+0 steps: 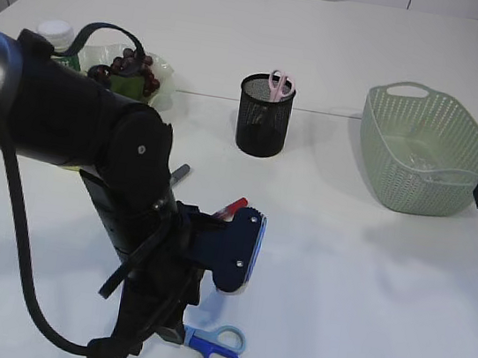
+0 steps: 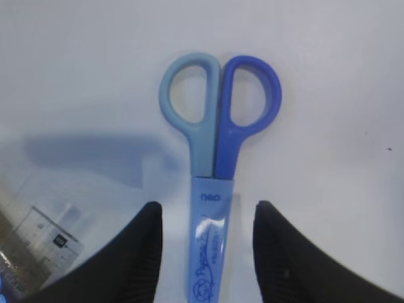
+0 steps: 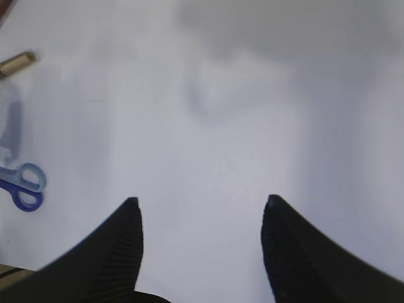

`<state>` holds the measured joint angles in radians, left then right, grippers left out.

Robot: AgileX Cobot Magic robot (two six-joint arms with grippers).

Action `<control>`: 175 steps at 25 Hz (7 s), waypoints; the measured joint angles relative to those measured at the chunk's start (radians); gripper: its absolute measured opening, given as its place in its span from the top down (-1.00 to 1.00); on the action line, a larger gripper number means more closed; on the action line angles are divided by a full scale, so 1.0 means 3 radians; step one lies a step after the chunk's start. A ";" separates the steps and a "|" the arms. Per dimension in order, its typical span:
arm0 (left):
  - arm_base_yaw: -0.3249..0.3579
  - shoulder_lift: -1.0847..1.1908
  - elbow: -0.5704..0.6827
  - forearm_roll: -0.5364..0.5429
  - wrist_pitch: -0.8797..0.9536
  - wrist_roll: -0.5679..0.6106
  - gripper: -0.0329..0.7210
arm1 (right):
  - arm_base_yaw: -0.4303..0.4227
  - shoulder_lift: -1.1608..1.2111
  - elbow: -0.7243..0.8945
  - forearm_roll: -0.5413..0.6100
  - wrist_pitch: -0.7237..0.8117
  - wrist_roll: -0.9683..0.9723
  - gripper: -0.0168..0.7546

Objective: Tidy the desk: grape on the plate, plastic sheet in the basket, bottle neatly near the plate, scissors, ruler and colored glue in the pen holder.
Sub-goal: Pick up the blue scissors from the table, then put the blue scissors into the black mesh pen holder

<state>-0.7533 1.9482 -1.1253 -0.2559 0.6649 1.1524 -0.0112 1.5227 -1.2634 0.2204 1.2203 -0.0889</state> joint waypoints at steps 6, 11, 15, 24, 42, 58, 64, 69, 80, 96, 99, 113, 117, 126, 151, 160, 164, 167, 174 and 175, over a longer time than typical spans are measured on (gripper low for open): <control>-0.0018 0.0125 0.0000 0.0000 -0.0025 -0.0001 -0.01 | 0.0000 0.0000 0.0000 0.0000 0.0000 0.0000 -0.26; -0.0020 0.0126 0.0000 0.0000 -0.0121 -0.0001 -0.01 | 0.0000 0.0000 0.0000 0.0000 0.0000 0.0000 -0.26; -0.0020 0.0126 0.0000 0.0000 -0.0145 -0.0001 -0.01 | 0.0000 0.0000 0.0000 0.0000 0.0000 0.0000 -0.26; -0.0020 0.0170 0.0000 0.0000 -0.0105 -0.0001 -0.01 | 0.0000 0.0000 0.0000 0.0000 0.0000 0.0000 -0.26; -0.0020 0.0175 0.0000 0.0091 -0.0030 -0.0001 -0.01 | 0.0000 0.0000 0.0000 0.0000 0.0000 0.0000 -0.26; -0.0020 0.0175 0.0000 0.0188 -0.0007 -0.0001 -0.01 | 0.0000 0.0000 0.0000 0.0000 0.0000 0.0000 -0.26; -0.0020 0.0184 0.0000 0.0204 -0.0007 -0.0001 0.00 | 0.0000 0.0000 0.0000 0.0000 0.0000 0.0000 -0.26; -0.0020 0.0232 -0.0013 0.0212 -0.0020 -0.0001 0.00 | 0.0000 0.0000 0.0000 0.0000 0.0000 0.0000 -0.26; -0.0020 0.0246 -0.0025 0.0212 -0.0020 -0.0001 0.24 | 0.0000 0.0000 0.0000 0.0000 0.0000 0.0000 -0.26; -0.0020 0.0247 -0.0028 0.0212 -0.0020 -0.0001 0.40 | 0.0000 0.0000 0.0000 0.0000 0.0000 -0.0014 -0.26; -0.0020 0.0247 -0.0028 0.0212 -0.0020 -0.0001 0.47 | 0.0000 0.0000 0.0000 0.0000 0.0000 -0.0014 -0.26; -0.0020 0.0253 -0.0028 0.0022 -0.0107 -0.0355 0.48 | 0.0000 0.0000 0.0000 0.0000 0.0000 -0.0021 -0.26; -0.0020 0.0260 -0.0057 0.0002 -0.0069 -0.0533 0.48 | 0.0000 0.0000 0.0000 0.0000 0.0000 -0.0021 -0.26; -0.0020 0.0279 -0.0443 0.0002 0.0348 -0.0889 0.48 | 0.0000 0.0000 0.0000 0.0000 0.0000 -0.0021 -0.26; -0.0020 0.0281 -0.0540 -0.0452 0.0259 -0.1846 0.48 | 0.0000 0.0000 0.0000 0.0000 0.0000 -0.0029 -0.26; -0.0020 0.0287 -0.0727 -0.0793 0.0231 -0.2265 0.48 | 0.0000 0.0000 0.0000 0.0000 0.0000 -0.0029 -0.26; -0.0020 0.0287 -0.0917 -0.0848 0.0142 -0.2381 0.48 | 0.0000 0.0000 0.0000 0.0000 0.0000 -0.0029 -0.26; 0.0011 0.0287 -0.1025 -0.0875 0.0025 -0.2461 0.48 | 0.0000 0.0000 0.0000 0.0000 0.0000 -0.0029 -0.26; 0.0231 0.0288 -0.1124 -0.0910 -0.0346 -0.2497 0.48 | 0.0000 0.0000 0.0000 0.0000 0.0000 -0.0029 -0.26; 0.0266 0.0294 -0.1124 -0.0918 -0.0403 -0.2497 0.48 | 0.0000 0.0000 0.0000 0.0000 0.0000 -0.0029 -0.26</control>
<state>-0.6735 2.0363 -1.4623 -0.5313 0.5441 0.4032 -0.0112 1.5227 -1.2634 0.2204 1.2203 -0.0975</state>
